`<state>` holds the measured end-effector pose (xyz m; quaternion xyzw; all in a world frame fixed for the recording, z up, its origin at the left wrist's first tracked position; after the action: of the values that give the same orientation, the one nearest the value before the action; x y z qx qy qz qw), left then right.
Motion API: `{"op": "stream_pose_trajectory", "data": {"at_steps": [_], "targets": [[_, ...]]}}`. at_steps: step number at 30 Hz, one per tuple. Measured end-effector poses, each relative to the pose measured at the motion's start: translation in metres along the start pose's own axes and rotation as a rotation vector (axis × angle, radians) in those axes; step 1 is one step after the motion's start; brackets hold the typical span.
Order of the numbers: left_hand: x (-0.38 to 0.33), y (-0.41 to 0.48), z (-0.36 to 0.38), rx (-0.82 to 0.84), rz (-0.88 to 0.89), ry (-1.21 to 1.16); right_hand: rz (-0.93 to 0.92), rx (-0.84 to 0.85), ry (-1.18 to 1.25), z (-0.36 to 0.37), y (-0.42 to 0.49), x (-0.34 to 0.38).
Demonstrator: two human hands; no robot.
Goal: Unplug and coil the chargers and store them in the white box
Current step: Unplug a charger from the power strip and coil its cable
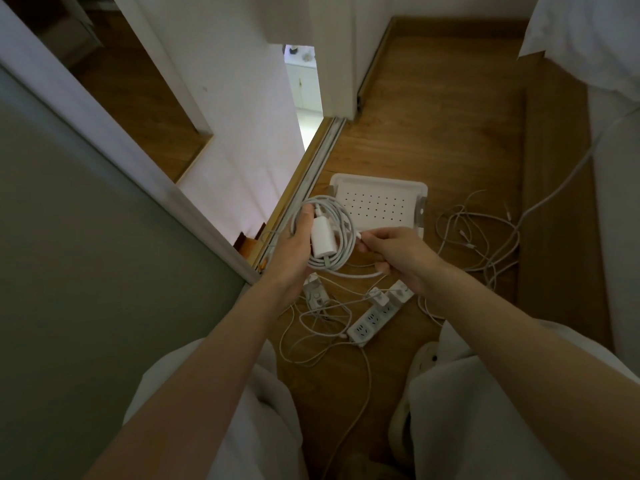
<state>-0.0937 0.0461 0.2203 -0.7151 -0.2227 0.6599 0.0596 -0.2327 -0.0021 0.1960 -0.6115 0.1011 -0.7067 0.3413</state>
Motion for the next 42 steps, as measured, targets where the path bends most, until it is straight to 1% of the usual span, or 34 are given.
{"op": "stream_pose_trajectory", "data": {"at_steps": [8, 12, 17, 22, 24, 26, 28, 30, 32, 35, 37, 39, 40, 42], "targets": [[0.0, -0.002, -0.003, 0.015, 0.021, -0.03, -0.111, -0.02, -0.066, 0.001, 0.002, 0.004], [0.001, -0.003, -0.002, -0.001, 0.019, -0.01, -0.134, -0.037, -0.107, 0.0, 0.005, 0.003], [0.003, -0.003, 0.001, -0.019, 0.013, -0.009, -0.235, -0.099, -0.295, -0.001, 0.006, 0.007], [0.002, -0.002, 0.003, -0.029, 0.014, -0.052, -0.318, -0.145, -0.384, 0.0, 0.003, 0.012], [0.002, -0.001, 0.002, -0.047, 0.012, -0.06, -0.294, -0.092, -0.336, 0.003, 0.003, 0.011], [0.004, 0.001, 0.0, -0.041, -0.017, -0.09, -0.198, 0.01, -0.204, 0.007, 0.002, 0.007], [0.008, 0.002, -0.001, -0.01, -0.046, -0.091, -0.103, 0.106, -0.108, 0.011, -0.001, 0.003], [0.01, 0.001, 0.001, 0.038, -0.065, -0.055, -0.036, 0.166, -0.047, 0.012, -0.005, 0.0], [0.013, 0.0, 0.004, 0.061, -0.088, -0.029, -0.009, 0.171, 0.014, 0.013, -0.006, -0.003], [0.015, 0.001, 0.005, 0.022, -0.059, 0.074, -0.023, 0.137, -0.046, 0.016, -0.005, -0.009], [0.019, 0.002, 0.005, -0.019, -0.054, 0.129, -0.031, 0.078, -0.055, 0.016, -0.004, -0.012], [0.021, 0.003, 0.005, -0.034, -0.069, 0.126, -0.1, 0.034, -0.049, 0.018, -0.01, -0.009], [0.02, 0.003, 0.005, -0.031, -0.075, 0.112, -0.178, 0.034, -0.081, 0.02, -0.015, -0.004], [0.017, 0.004, 0.003, -0.02, -0.096, 0.083, -0.357, 0.111, -0.167, 0.028, -0.03, 0.004]]}}
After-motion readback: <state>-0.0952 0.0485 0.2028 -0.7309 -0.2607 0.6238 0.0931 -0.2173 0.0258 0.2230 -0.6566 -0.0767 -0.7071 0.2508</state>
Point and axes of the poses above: each hand's wrist, its own y-axis towards the middle knuckle, its own z-axis out of the palm, x = y × z, the point moved 5 cm from there along y, towards the middle knuckle, and after that the axes turned 11 degrees about y, right-handed, at the moved point
